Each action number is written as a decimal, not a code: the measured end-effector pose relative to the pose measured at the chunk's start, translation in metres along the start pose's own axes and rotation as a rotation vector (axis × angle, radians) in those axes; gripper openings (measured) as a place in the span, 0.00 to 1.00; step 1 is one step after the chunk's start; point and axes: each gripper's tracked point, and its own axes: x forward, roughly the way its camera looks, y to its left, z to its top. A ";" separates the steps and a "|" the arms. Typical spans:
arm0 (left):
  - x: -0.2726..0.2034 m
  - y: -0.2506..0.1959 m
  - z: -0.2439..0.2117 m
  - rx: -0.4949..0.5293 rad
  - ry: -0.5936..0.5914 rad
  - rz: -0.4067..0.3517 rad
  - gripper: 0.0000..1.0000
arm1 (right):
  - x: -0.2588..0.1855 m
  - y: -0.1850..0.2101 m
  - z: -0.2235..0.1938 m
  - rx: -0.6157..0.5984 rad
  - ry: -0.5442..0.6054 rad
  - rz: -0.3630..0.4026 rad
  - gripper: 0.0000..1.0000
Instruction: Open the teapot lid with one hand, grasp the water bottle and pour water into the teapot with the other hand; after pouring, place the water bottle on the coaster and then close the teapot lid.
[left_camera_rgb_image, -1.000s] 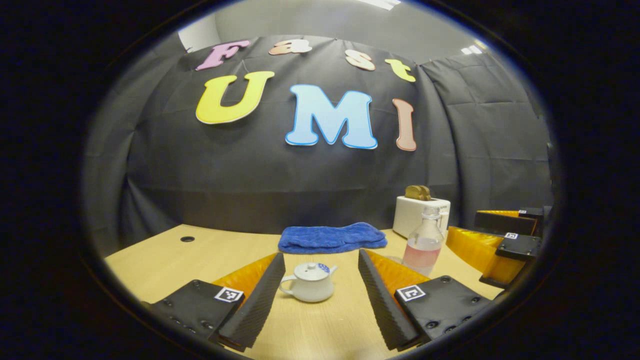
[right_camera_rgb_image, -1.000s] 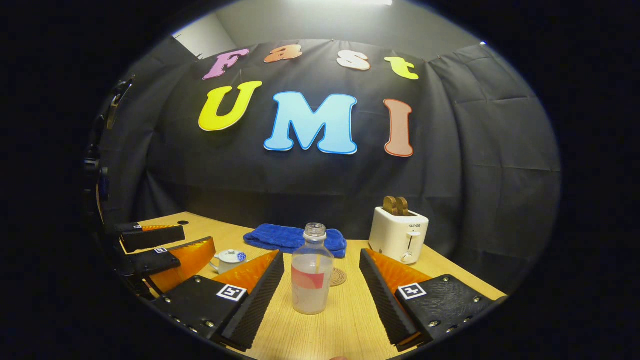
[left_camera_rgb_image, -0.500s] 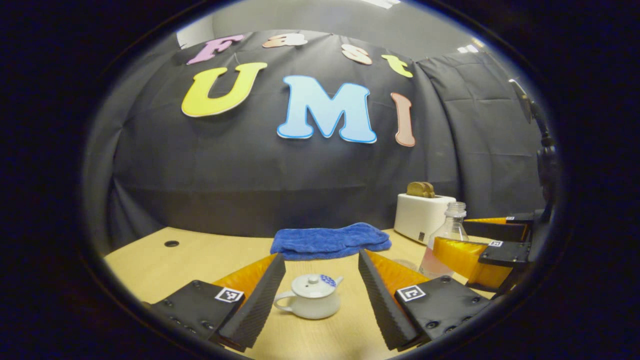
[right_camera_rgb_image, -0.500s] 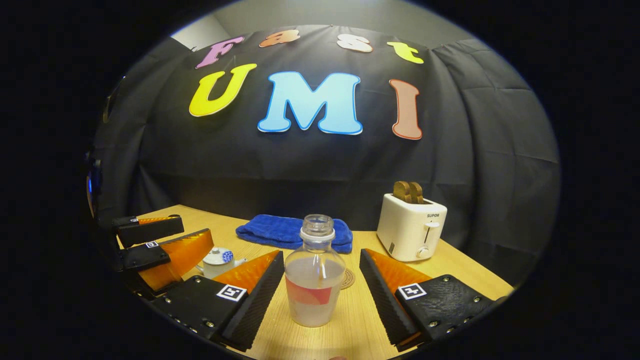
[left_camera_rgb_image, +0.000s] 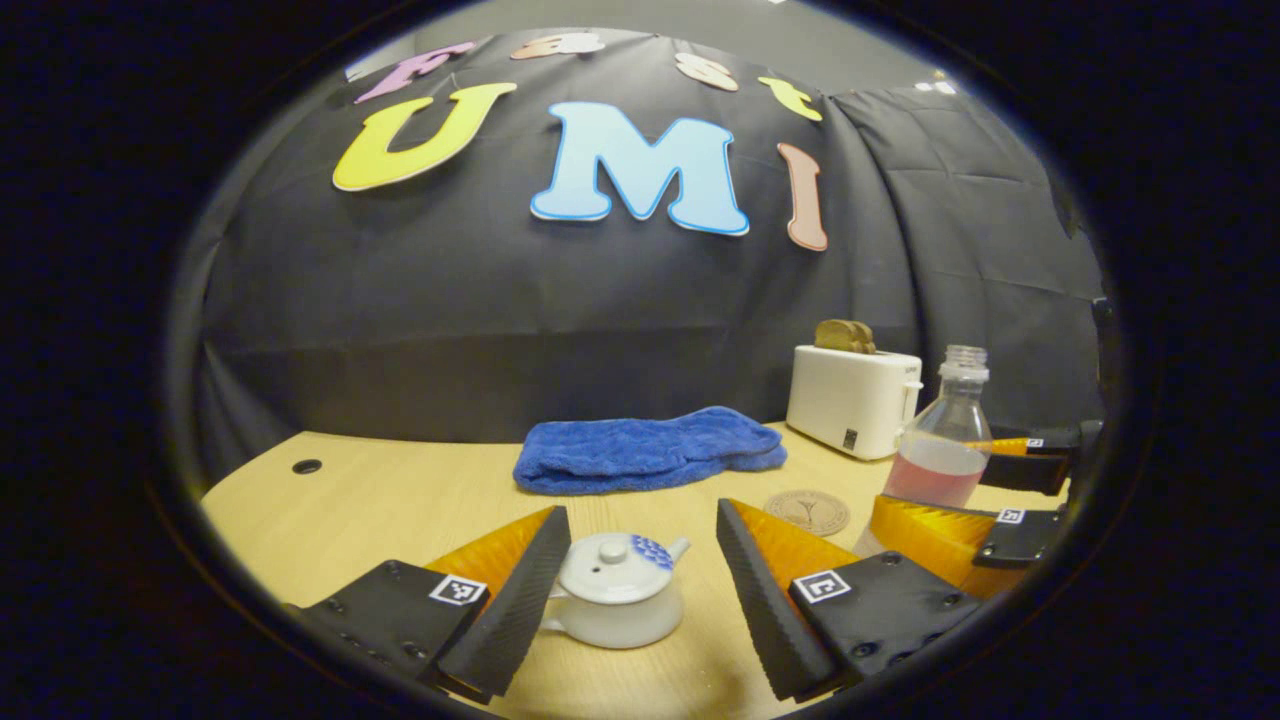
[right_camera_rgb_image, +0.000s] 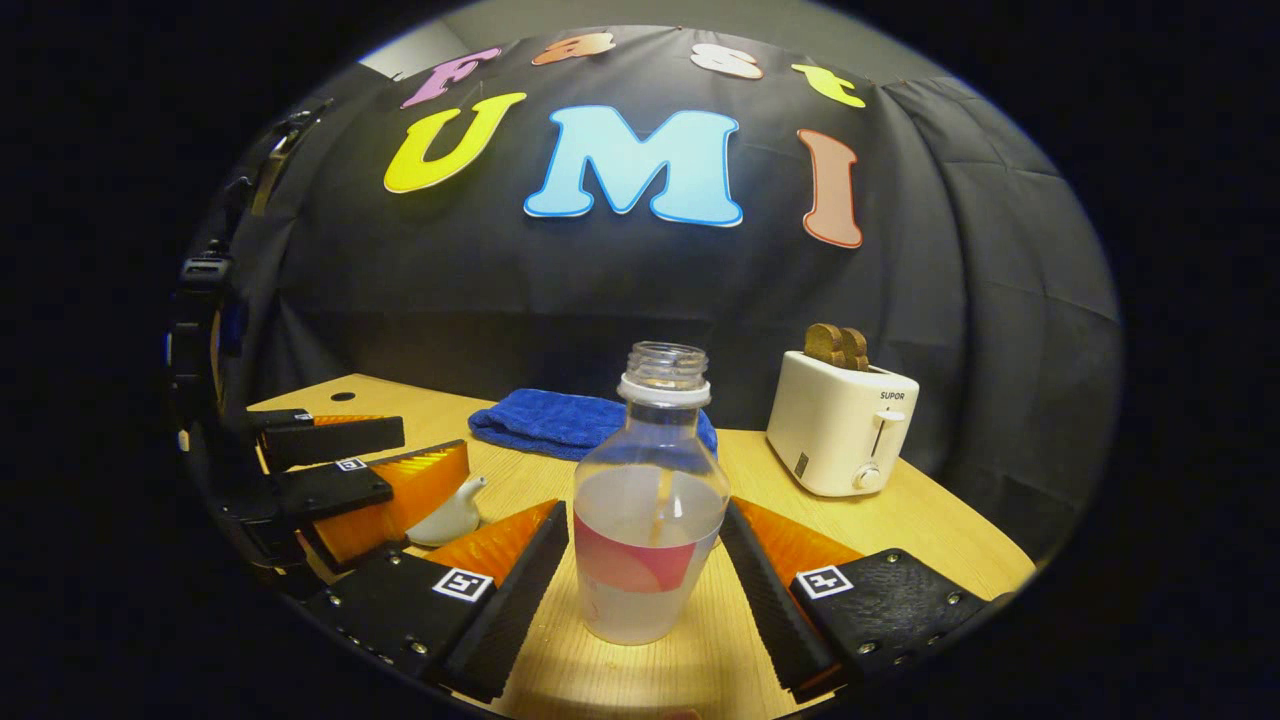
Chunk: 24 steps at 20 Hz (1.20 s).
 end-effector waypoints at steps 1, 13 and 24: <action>0.002 0.004 -0.003 -0.014 0.004 0.005 0.95 | -0.001 -0.002 0.001 -0.002 -0.006 -0.005 0.95; 0.012 0.018 -0.010 -0.023 0.013 0.030 0.76 | 0.006 0.004 -0.015 0.003 0.039 0.008 0.95; 0.007 0.020 -0.006 0.000 0.016 0.055 0.66 | 0.006 0.002 -0.016 -0.004 0.043 -0.005 0.95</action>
